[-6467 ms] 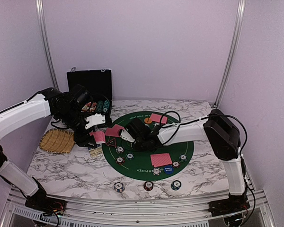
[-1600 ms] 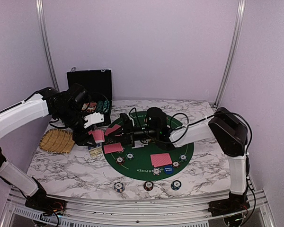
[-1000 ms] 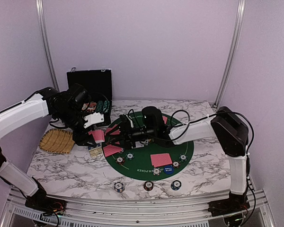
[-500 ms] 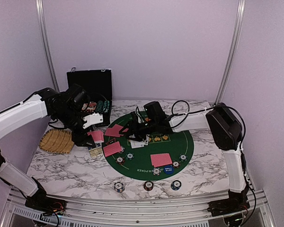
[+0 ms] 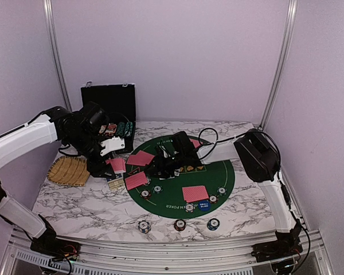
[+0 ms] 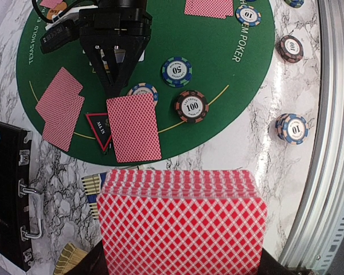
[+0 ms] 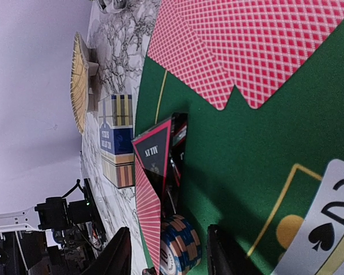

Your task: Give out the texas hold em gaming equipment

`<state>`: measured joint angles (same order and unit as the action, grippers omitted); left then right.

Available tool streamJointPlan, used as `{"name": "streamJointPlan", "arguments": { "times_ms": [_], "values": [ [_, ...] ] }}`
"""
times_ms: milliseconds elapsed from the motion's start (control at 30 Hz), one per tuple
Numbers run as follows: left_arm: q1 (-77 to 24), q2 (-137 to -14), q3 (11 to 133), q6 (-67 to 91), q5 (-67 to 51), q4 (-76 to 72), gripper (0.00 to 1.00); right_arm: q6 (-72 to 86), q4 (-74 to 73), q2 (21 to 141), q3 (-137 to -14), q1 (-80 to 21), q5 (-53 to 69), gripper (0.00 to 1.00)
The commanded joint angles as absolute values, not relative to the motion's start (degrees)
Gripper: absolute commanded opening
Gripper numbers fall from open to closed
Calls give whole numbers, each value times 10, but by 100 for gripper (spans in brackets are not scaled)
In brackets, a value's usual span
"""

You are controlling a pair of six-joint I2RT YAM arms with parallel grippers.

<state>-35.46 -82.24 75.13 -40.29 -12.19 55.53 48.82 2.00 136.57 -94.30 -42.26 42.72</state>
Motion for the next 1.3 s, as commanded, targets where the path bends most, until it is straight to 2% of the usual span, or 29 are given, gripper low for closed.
{"name": "streamJointPlan", "arguments": {
  "times_ms": [0,467,767,967,1067,1267],
  "values": [
    [-351,-806,748,-407,-130,552,9,487,24,1373,-975,-424,441,43],
    [-350,-804,744,-408,-129,552,9,490,26,1393,-1002,-434,460,33],
    [-349,-803,745,-408,-131,552,9,479,11,1397,-1008,-439,464,32],
    [-349,-804,743,-408,-131,552,9,480,11,1405,-1019,-444,471,26],
    [-349,-803,744,-408,-131,552,9,483,11,1409,-1024,-447,475,20],
    [-349,-802,744,-409,-131,552,9,485,10,1417,-1028,-448,481,17]
  ]
}}
